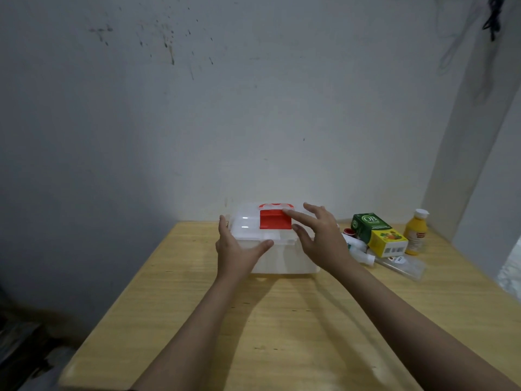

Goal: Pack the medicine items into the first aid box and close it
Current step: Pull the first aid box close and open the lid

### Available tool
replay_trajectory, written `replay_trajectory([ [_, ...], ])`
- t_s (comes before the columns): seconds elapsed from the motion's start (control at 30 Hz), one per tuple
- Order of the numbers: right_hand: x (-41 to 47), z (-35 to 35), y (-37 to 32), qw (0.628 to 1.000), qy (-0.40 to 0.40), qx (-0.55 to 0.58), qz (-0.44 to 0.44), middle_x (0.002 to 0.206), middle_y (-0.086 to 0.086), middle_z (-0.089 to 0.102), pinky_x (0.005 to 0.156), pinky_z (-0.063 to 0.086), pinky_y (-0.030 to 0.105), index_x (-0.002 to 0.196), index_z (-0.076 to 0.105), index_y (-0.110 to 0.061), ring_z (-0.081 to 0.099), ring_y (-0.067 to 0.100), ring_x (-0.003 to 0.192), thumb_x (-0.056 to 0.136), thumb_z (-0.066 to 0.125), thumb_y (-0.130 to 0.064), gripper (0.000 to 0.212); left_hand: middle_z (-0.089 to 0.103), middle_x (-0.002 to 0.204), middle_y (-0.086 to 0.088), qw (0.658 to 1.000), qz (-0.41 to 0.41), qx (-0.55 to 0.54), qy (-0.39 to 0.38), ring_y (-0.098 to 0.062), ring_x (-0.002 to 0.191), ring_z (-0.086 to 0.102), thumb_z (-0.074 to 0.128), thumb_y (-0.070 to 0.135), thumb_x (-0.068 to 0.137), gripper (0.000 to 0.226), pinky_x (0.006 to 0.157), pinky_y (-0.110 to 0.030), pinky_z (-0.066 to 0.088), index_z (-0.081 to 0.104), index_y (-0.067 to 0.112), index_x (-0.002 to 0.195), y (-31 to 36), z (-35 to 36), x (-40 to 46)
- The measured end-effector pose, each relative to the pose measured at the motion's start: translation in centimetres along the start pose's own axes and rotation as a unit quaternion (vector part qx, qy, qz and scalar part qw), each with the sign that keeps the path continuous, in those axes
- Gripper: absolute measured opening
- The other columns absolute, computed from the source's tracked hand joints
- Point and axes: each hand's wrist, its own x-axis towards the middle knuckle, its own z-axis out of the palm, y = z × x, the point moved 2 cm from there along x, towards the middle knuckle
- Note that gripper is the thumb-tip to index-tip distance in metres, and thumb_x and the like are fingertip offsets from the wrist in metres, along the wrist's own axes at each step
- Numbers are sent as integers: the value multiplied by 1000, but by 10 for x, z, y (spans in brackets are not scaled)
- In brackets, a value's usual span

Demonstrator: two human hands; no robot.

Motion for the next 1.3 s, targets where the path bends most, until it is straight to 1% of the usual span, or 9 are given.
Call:
replay_trajectory([
  [0.17,18,-8,0,1000,22,-9,-10,134,17,52,108,36,48,129,52,-41,43,33,128,94,53,-27,38,23,157,1,1000,-4,-16,-9,-24,144,20,84,44,61,123,111,-41,30,1,28,150,-6,4,-2],
  [0.3,50,-20,7,1000,21,-21,1,131,13,54,93,45,39,129,52,-40,49,28,122,94,50,-35,36,26,154,2,1000,0,-2,-9,-21,142,22,81,44,65,106,111,-39,31,19,21,148,-9,5,-3],
  [0.43,91,-30,14,999,40,4,22,117,9,64,84,39,26,118,65,-28,55,20,111,92,53,-37,30,35,145,5,1000,9,1,4,-19,136,31,81,49,59,101,108,-45,39,30,24,143,-14,3,-4],
  [0.63,127,-22,25,995,73,51,47,120,9,64,95,41,31,117,63,-16,56,23,115,91,55,-34,33,37,142,9,999,21,-21,15,-15,133,35,80,54,55,102,106,-43,42,31,30,141,-20,3,-6],
  [0.77,134,-9,39,988,98,91,77,129,10,57,96,43,32,125,51,-11,53,25,121,92,55,-30,38,36,147,5,998,47,-31,30,-14,135,35,65,68,60,98,107,-41,42,31,26,142,-25,5,-7],
  [0.97,139,9,48,993,49,62,92,151,12,30,111,33,40,146,22,-13,33,27,138,90,59,-31,69,35,145,7,995,58,-60,50,-8,130,34,73,40,75,81,90,-10,39,29,25,142,-28,15,-4],
  [1.07,139,13,51,993,27,51,99,158,9,18,115,22,38,150,10,-11,19,26,145,91,56,-32,78,36,146,7,994,65,-64,57,-9,132,35,69,53,69,87,94,-15,40,30,26,141,-29,15,-3],
  [1.17,134,8,53,995,5,36,90,160,8,9,118,15,37,150,4,-8,10,23,148,93,53,-33,79,37,148,5,994,64,-69,58,-12,135,36,64,62,65,91,105,-32,42,31,24,141,-30,15,-3],
  [1.3,116,-8,57,996,-10,8,88,159,9,17,117,20,37,149,13,-9,18,23,146,93,53,-34,73,37,150,5,994,49,-75,58,-13,137,35,67,59,66,90,109,-44,39,31,26,142,-29,14,-4],
])
